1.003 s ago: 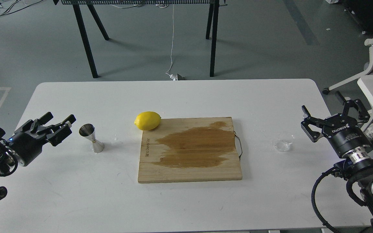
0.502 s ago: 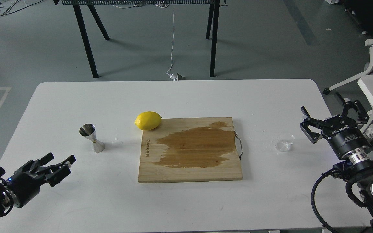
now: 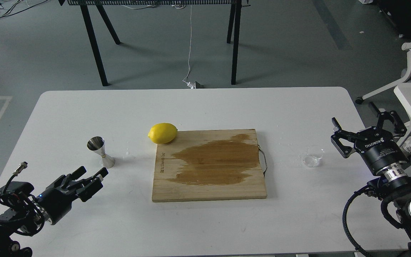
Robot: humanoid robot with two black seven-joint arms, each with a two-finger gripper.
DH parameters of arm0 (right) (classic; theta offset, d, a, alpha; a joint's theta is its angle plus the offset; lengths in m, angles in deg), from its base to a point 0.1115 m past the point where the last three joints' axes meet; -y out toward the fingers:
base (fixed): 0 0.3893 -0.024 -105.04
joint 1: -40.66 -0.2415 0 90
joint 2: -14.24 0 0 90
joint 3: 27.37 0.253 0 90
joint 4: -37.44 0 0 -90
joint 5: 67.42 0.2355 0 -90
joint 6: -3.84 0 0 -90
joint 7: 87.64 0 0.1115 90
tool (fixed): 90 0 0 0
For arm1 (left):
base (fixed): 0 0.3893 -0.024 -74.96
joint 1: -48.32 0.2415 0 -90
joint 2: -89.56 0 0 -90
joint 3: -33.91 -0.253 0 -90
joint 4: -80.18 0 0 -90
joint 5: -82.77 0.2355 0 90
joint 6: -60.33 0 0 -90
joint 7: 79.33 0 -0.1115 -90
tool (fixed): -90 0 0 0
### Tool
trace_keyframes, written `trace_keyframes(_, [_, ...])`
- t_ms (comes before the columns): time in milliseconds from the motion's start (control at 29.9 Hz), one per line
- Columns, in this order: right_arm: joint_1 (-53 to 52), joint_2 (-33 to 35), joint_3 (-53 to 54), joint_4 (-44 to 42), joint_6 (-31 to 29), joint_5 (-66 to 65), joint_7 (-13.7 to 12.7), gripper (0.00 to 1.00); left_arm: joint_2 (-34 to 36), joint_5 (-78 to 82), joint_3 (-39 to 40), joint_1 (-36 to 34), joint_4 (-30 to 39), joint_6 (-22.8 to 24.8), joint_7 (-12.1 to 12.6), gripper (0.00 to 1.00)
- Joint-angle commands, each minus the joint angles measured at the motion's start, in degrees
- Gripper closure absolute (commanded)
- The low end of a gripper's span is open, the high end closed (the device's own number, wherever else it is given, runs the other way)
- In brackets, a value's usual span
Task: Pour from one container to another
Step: 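Lower the left gripper around the metal jigger and close it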
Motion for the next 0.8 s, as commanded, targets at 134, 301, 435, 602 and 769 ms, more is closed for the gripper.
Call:
trace_keyframes(134, [-0.01,0.0,0.08,0.06,0.0,0.0,0.0,0.01,-2.62,-0.11,-0.47,-3.4,-4.7,0.01,0.0,0.02])
trace_keyframes(301, [-0.01,0.09,0.08,0.06,0.0,0.0,0.0,0.01,-4.55,-0.11,-0.65,-4.89,-7.34,0.01,0.0,0.02])
trace_keyframes(435, [-0.01,0.09,0.08,0.15,0.0,0.0,0.0,0.01,-5.96,-0.11,-0.74,-5.42,-9.28,0.01,0.0,0.02])
trace_keyframes(602, [-0.01,0.09,0.08,0.07,0.0,0.0,0.0,0.01,-7.63,-0.2,-0.83,-6.13,-9.98,0.01,0.0,0.02])
trace_keyframes(769, [-0.01,0.09,0.08,0.06,0.0,0.0,0.0,0.01,-8.77,-0.29,-0.91,-7.18,-11.74,0.01,0.0,0.02])
